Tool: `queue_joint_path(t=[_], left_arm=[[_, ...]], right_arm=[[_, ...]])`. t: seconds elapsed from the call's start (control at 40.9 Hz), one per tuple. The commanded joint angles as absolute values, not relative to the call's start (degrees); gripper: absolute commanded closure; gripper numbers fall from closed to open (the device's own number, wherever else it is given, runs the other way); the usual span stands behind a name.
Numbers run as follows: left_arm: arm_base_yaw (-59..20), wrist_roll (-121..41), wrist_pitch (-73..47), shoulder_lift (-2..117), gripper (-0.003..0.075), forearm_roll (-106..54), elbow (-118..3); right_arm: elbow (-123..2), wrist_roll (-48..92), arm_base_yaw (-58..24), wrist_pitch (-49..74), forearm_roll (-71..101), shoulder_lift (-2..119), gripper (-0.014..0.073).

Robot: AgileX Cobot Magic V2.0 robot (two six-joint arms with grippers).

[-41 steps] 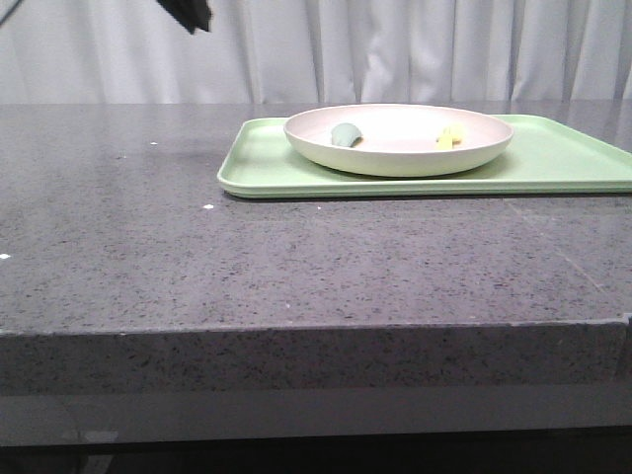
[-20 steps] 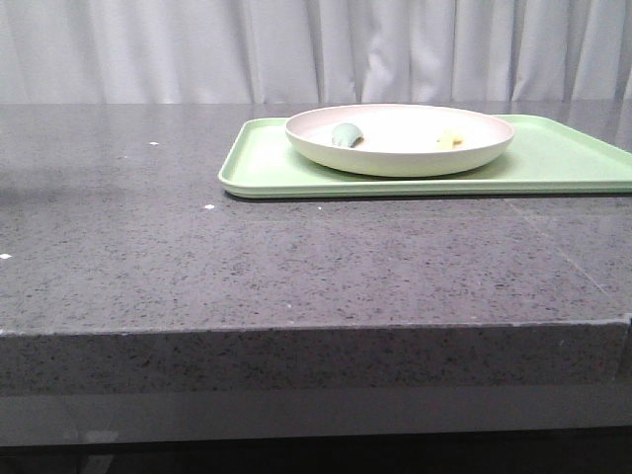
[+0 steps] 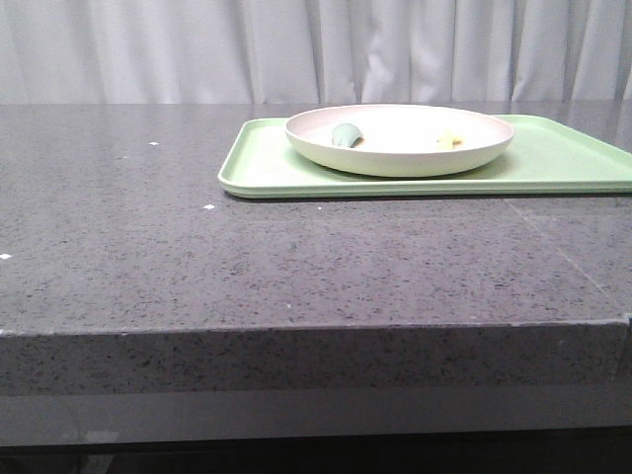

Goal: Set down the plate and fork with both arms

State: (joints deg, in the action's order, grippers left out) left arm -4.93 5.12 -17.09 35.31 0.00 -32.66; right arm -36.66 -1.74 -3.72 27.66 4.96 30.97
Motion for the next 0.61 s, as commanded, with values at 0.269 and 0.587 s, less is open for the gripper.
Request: queue_joint_path(t=[0.269,0.587], left_arm=[[-5.24,4.2,-11.18,14.09,0.0738,0.64,-26.78],[-5.24,4.2,-10.95,13.41,0.0738,0.64,-26.75]], right_arm=[[-44.3,-1.19,-4.47,21.62,10.65,49.41,-0.006],[-64.04,-2.6,-14.38,26.62,11.53,73.53,-0.006]])
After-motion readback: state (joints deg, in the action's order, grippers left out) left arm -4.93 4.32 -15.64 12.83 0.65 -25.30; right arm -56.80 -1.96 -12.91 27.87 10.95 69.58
